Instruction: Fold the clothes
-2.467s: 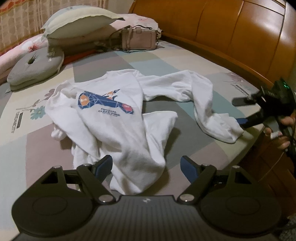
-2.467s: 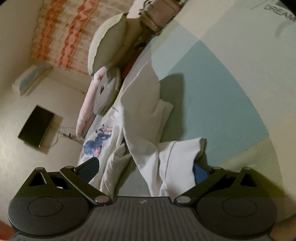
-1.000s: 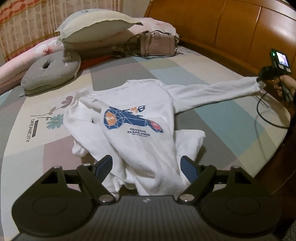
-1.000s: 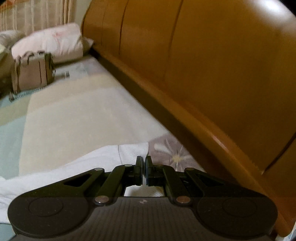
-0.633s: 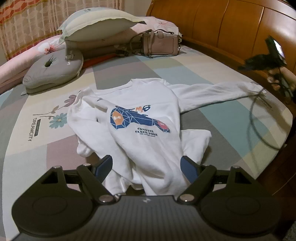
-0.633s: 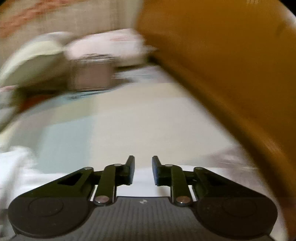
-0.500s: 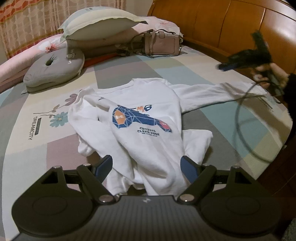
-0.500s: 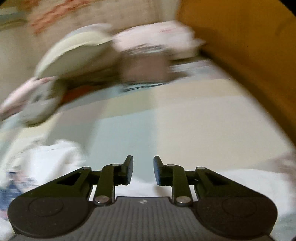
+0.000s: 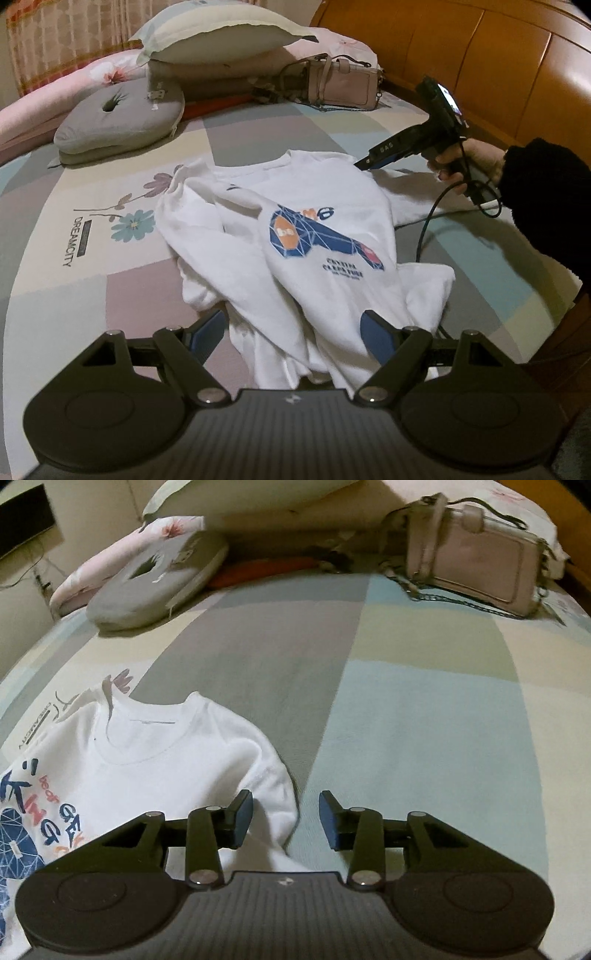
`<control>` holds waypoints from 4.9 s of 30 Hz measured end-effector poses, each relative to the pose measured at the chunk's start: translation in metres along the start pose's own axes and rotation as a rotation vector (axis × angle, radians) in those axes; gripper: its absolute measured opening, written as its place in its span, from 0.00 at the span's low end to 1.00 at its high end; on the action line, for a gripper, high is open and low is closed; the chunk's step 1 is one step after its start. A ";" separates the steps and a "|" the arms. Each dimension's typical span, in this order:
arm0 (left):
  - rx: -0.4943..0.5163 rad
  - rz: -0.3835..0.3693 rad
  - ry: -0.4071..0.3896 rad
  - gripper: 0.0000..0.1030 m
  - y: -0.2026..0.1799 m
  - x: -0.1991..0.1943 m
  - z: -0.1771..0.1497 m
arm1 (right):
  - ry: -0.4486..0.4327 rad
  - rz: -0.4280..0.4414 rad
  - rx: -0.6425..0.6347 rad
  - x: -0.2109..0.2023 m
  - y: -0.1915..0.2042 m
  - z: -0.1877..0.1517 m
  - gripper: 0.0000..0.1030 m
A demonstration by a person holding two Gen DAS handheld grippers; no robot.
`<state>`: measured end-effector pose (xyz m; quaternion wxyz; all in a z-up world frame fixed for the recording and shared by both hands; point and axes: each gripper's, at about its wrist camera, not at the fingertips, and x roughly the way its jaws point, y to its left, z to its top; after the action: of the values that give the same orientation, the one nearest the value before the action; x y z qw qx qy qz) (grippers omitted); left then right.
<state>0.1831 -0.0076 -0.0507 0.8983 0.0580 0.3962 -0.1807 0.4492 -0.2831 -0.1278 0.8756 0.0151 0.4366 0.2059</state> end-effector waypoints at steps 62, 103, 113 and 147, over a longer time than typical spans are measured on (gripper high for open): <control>-0.109 0.003 -0.011 0.79 0.048 0.020 -0.012 | -0.085 -0.170 0.067 -0.042 -0.058 0.029 0.39; -0.023 0.005 0.005 0.79 -0.007 0.010 -0.007 | 0.014 -0.166 -0.177 -0.036 -0.052 -0.036 0.05; -0.044 0.016 0.008 0.79 0.004 0.015 -0.006 | -0.046 -0.304 -0.103 -0.014 -0.069 0.007 0.05; 0.011 0.001 -0.026 0.79 -0.026 -0.010 -0.013 | -0.168 -0.706 0.378 -0.177 -0.190 -0.144 0.13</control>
<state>0.1581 -0.0251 -0.0510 0.9032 0.0606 0.3834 -0.1832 0.3098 -0.5453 -0.1221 0.9068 0.0416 0.3723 -0.1932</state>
